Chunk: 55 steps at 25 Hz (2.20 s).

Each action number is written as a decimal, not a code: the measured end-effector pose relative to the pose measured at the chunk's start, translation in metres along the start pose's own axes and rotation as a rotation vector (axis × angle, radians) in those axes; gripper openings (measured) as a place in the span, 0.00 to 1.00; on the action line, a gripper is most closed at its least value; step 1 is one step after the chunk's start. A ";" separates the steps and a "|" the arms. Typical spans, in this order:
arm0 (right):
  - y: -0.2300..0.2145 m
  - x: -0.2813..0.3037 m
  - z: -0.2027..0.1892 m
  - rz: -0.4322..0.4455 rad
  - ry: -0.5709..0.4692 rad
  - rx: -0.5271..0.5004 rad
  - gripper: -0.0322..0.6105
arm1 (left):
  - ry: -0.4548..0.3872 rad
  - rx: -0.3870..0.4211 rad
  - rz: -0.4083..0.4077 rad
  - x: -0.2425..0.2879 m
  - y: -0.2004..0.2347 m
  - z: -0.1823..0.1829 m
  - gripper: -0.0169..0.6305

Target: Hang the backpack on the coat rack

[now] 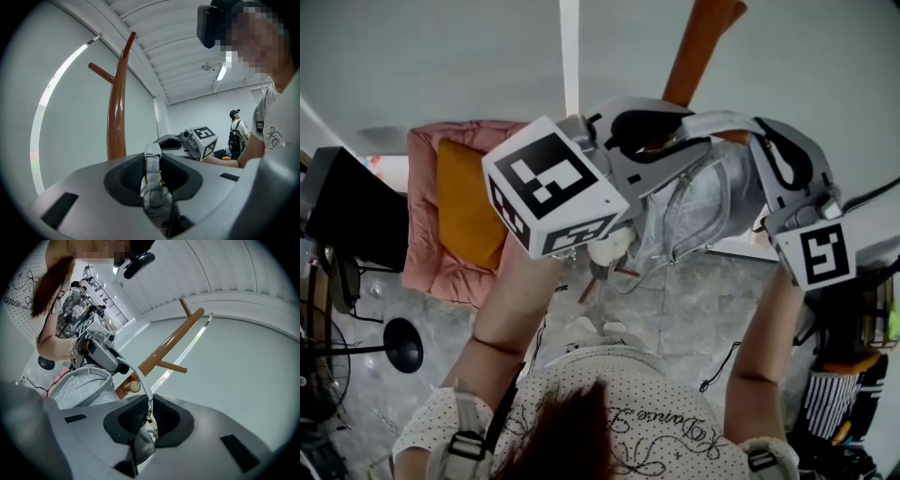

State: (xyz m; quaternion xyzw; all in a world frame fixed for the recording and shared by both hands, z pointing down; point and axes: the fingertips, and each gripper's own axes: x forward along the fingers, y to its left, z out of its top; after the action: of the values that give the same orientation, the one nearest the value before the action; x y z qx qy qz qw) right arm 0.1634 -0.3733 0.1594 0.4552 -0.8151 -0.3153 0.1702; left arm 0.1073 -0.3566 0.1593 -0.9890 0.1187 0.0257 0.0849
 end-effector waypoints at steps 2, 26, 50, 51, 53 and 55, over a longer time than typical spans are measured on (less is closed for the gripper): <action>-0.004 -0.003 -0.006 0.021 -0.005 0.004 0.12 | 0.006 -0.012 0.006 0.008 -0.001 0.001 0.17; 0.015 0.027 -0.030 0.164 -0.035 0.062 0.12 | 0.026 -0.188 0.015 0.003 0.004 -0.045 0.20; 0.015 0.002 -0.020 0.111 -0.080 0.114 0.24 | -0.118 -0.152 0.105 -0.032 0.008 -0.022 0.24; 0.014 0.000 -0.020 0.108 -0.081 0.110 0.24 | -0.122 -0.150 0.111 -0.034 0.009 -0.020 0.24; 0.014 -0.001 -0.016 0.099 -0.082 0.106 0.24 | -0.129 -0.140 0.122 -0.038 0.011 -0.016 0.24; 0.014 -0.003 -0.011 0.085 -0.083 0.101 0.24 | -0.136 -0.124 0.136 -0.043 0.014 -0.013 0.22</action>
State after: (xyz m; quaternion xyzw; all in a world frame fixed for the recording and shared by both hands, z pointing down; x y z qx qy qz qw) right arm 0.1621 -0.3693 0.1768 0.4148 -0.8548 -0.2849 0.1265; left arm 0.0623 -0.3624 0.1726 -0.9779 0.1777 0.1060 0.0293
